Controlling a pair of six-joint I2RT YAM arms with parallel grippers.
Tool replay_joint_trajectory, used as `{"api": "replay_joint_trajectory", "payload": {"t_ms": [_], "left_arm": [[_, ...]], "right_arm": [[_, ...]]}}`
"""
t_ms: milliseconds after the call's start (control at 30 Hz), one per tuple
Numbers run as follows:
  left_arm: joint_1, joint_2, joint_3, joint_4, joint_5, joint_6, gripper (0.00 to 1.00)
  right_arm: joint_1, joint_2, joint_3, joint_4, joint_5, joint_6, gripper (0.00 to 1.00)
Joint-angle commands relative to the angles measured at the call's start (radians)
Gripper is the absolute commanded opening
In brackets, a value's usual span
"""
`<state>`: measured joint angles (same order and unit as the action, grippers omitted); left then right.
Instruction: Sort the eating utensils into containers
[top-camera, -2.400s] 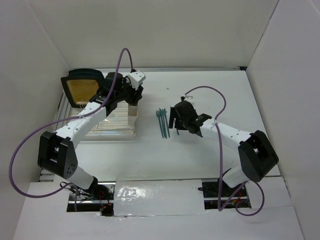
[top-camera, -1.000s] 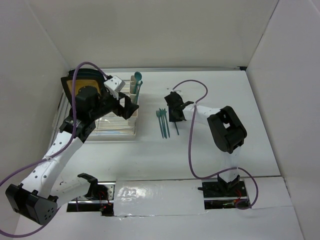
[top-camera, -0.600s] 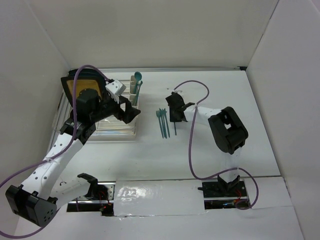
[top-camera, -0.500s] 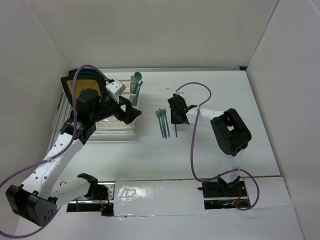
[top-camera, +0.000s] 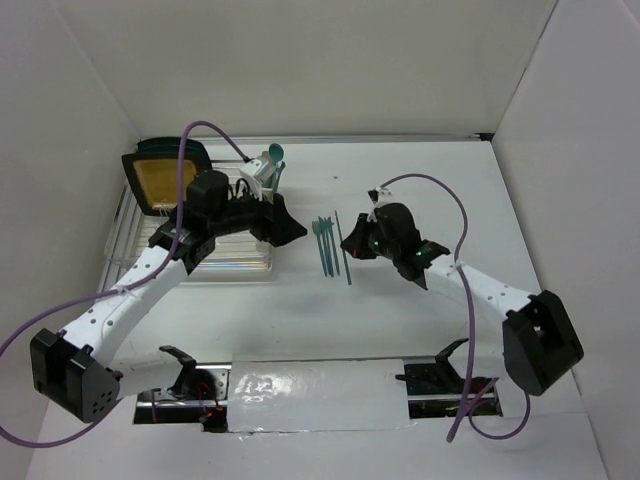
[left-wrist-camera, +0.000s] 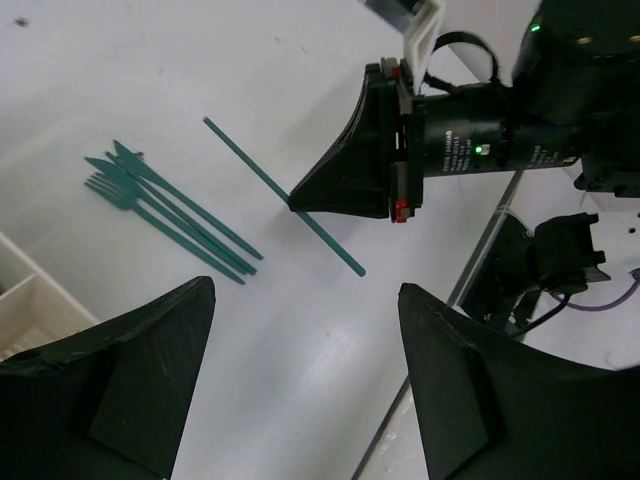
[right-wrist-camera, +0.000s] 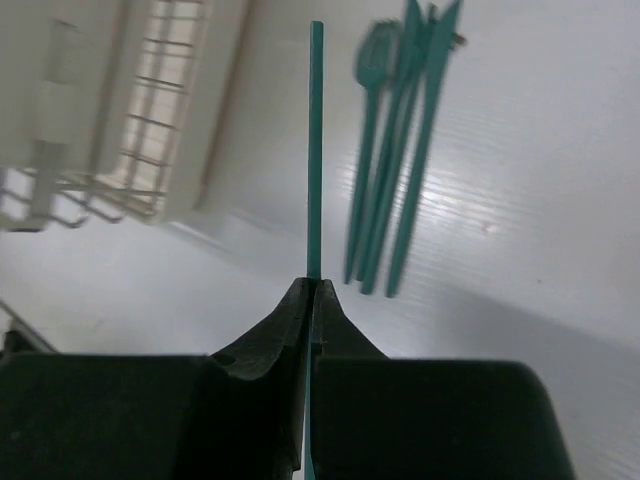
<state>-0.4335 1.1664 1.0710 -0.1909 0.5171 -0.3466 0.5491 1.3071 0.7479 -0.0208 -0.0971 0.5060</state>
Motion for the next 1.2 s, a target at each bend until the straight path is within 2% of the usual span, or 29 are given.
{"api": "replay_joint_trajectory", "payload": {"t_ms": [0,233,667,933,1167], "left_arm": [[-0.034,0.064,0.01,0.065,-0.051,-0.094,0.86],[-0.096,0.197,0.073,0.1,-0.159,-0.161,0.84],[-0.174,0.331,0.167,0.159,-0.221,-0.219,0.82],[-0.2,0.391,0.222,0.151,-0.279,-0.252,0.78],[-0.226,0.429,0.288,0.153,-0.275,-0.269,0.7]], "right_arm": [[-0.003,-0.066,-0.021,0.12,-0.099,0.034,0.0],[0.0,-0.149,-0.03,0.142,-0.144,0.054,0.0],[0.009,-0.193,0.001,0.133,-0.197,0.06,0.0],[0.009,-0.23,0.021,0.133,-0.197,0.068,0.0],[0.018,-0.235,0.031,0.133,-0.207,0.086,0.0]]}}
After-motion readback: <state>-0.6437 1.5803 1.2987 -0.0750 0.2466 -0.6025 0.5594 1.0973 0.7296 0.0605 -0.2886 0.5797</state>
